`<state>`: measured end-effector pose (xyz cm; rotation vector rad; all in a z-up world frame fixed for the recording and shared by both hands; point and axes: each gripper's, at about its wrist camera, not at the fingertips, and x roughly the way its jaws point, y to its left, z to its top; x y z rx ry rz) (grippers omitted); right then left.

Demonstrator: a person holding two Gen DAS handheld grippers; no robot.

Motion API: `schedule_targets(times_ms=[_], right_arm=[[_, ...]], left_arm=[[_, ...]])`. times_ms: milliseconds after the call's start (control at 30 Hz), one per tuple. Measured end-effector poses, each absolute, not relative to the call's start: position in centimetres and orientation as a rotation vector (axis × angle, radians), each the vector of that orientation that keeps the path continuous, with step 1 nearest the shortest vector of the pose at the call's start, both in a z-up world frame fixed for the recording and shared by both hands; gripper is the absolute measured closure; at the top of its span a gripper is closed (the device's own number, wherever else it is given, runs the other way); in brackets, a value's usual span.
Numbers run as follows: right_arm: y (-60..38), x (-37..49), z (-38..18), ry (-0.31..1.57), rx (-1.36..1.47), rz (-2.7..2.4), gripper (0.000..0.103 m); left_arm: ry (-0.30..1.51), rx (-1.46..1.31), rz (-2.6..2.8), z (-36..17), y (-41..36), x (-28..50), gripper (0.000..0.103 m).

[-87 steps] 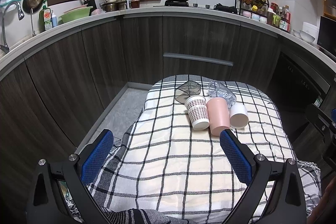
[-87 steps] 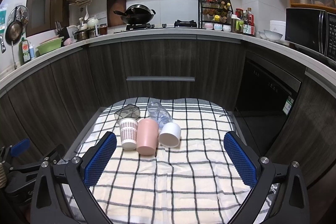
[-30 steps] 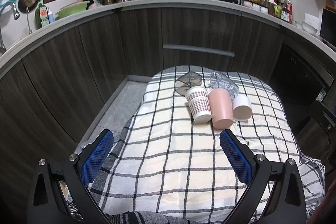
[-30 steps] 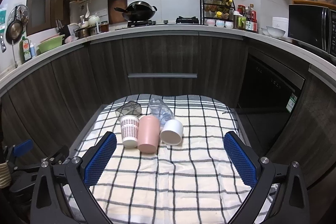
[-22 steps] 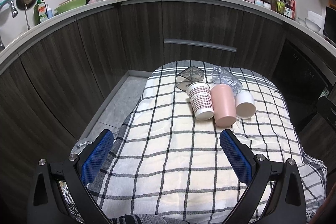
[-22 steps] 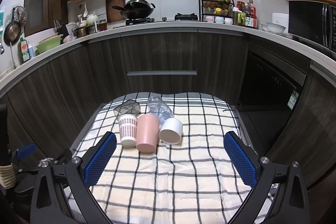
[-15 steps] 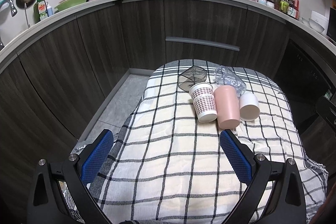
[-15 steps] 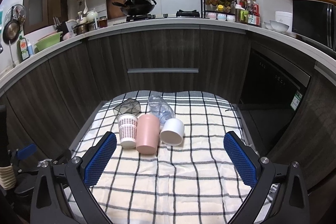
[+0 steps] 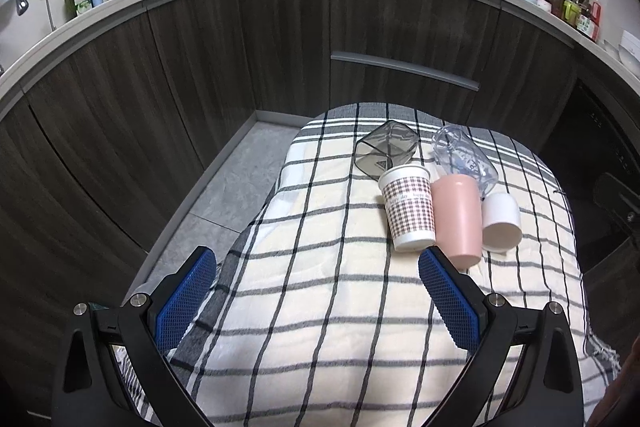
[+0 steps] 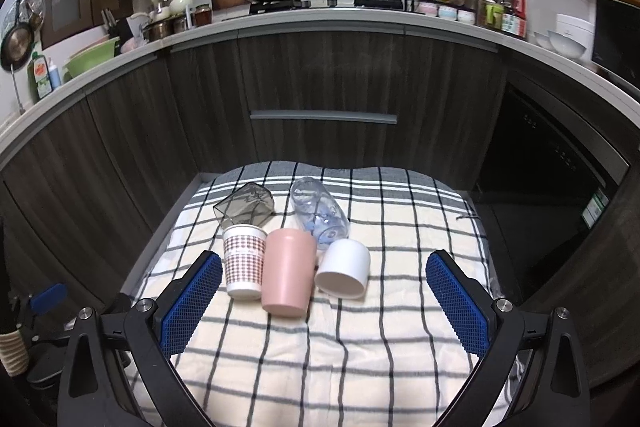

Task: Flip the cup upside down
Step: 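Move the right tool toward the clear plastic bottle behind the cups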

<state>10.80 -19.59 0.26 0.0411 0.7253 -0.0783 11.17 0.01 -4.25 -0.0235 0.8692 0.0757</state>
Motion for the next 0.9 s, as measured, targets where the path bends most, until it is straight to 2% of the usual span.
schedule_targets(times_ms=[567, 900], right_arm=[[-20.5, 22.9, -3.8, 0.901, -0.014, -0.021, 0.001], [-21.0, 29.3, -8.1, 1.034, -0.028, 0.019, 0.001]], left_arm=[[0.881, -0.041, 0.109, -5.7, -1.7, 20.1, 0.0], [0.863, -0.014, 0.122, -7.5, -2.4, 24.4, 0.0]])
